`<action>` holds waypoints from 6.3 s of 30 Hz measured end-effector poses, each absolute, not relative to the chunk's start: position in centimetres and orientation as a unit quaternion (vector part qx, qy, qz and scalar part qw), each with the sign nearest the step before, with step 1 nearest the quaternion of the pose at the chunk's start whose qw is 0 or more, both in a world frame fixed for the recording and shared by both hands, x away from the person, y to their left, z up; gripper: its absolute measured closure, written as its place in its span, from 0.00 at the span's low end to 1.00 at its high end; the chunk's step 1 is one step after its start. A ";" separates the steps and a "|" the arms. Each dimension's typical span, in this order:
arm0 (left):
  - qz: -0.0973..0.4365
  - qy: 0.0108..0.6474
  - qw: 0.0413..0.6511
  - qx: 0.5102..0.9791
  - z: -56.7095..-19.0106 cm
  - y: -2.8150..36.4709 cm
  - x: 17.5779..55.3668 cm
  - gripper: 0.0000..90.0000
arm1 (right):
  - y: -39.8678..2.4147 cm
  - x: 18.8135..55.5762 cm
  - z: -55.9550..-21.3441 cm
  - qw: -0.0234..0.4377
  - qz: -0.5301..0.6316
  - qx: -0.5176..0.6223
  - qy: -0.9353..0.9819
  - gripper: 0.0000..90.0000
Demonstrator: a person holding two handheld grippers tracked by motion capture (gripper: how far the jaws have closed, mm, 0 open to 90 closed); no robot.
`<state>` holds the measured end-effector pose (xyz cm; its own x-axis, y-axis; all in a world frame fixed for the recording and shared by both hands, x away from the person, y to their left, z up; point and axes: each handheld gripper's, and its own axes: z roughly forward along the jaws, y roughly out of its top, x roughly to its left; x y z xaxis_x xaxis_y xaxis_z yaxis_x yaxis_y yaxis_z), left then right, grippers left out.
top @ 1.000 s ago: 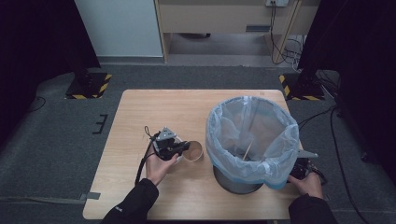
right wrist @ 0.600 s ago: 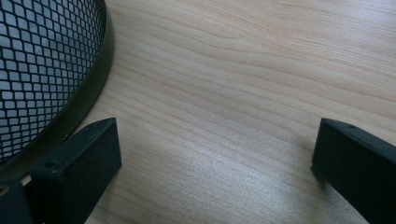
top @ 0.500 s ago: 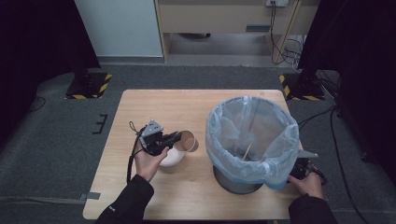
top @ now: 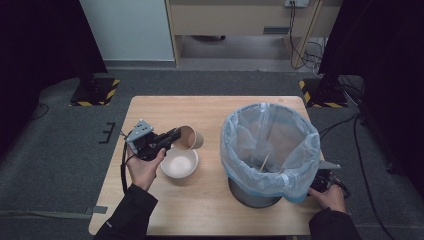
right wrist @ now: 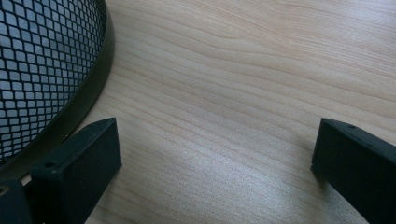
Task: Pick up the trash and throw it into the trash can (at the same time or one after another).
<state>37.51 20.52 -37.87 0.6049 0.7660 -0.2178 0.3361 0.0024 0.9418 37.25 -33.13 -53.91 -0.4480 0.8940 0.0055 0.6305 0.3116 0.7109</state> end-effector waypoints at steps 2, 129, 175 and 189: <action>0.187 0.401 0.598 0.668 -37.0 21.0 37.1 0.93 | -33.1 37.2 -53.9 0.200 0.329 0.486 0.785 0.02; 0.190 0.328 0.609 0.697 -34.4 16.9 33.3 0.55 | -33.0 37.2 -53.9 0.198 0.328 0.486 0.785 0.02; 0.181 0.519 0.390 0.739 -50.3 24.1 39.8 0.43 | -33.0 37.2 -53.9 0.196 0.331 0.480 0.788 0.02; 0.136 0.540 0.382 0.737 -51.0 24.6 40.3 0.74 | -33.0 37.2 -53.9 0.196 0.331 0.480 0.788 0.02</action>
